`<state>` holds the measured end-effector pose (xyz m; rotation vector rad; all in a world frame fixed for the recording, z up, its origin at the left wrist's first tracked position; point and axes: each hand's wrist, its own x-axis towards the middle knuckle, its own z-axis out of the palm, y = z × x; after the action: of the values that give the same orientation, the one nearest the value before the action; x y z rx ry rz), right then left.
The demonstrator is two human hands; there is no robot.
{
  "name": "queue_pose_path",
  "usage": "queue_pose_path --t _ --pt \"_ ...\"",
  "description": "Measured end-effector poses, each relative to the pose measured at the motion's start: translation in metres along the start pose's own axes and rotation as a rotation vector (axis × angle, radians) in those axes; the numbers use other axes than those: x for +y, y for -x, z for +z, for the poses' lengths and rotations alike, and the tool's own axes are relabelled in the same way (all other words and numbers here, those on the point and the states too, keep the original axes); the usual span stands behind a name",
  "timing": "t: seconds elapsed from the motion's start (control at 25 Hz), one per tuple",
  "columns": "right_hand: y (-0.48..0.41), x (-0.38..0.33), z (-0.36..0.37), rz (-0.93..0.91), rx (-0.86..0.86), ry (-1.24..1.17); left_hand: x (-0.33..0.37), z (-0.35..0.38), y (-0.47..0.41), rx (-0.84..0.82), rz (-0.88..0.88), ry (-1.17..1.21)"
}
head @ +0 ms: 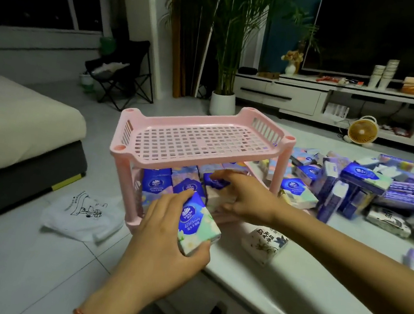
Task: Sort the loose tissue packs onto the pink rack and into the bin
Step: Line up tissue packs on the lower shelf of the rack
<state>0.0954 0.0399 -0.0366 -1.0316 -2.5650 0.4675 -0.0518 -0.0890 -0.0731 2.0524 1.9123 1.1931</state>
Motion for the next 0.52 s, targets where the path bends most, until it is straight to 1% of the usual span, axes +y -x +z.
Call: queue_pose_path --t 0.08,0.12,0.16,0.2,0.24,0.28,0.32,0.36,0.44,0.52 --pt "0.011 -0.003 -0.002 0.052 0.206 -0.079 0.005 0.003 0.001 0.008 0.015 0.010" --pt "0.019 -0.006 -0.005 0.088 0.275 -0.148 0.009 0.006 0.002 0.029 0.034 0.001" --pt "0.027 -0.012 -0.009 0.128 0.283 -0.253 0.012 0.010 0.001 0.048 0.072 -0.019" --pt "0.034 -0.019 -0.013 0.180 0.207 -0.384 0.014 0.013 0.000 0.059 0.109 -0.039" --pt "0.040 -0.026 -0.017 0.235 0.077 -0.500 0.015 0.016 -0.001 0.065 0.128 -0.051" --pt "0.045 -0.031 -0.020 0.282 -0.040 -0.561 0.016 0.018 -0.003 0.068 0.131 -0.056" --pt "0.049 -0.033 -0.022 0.324 -0.104 -0.576 0.018 0.019 -0.006 0.070 0.125 -0.055" --pt "0.053 -0.033 -0.024 0.361 -0.116 -0.581 0.020 0.020 -0.009 0.064 0.113 -0.053" --pt "0.057 -0.028 -0.026 0.429 -0.083 -0.634 0.025 0.023 -0.015 0.023 0.099 -0.048" --pt "0.059 -0.019 -0.030 0.497 0.004 -0.729 0.027 0.027 -0.020 -0.024 0.097 -0.034"
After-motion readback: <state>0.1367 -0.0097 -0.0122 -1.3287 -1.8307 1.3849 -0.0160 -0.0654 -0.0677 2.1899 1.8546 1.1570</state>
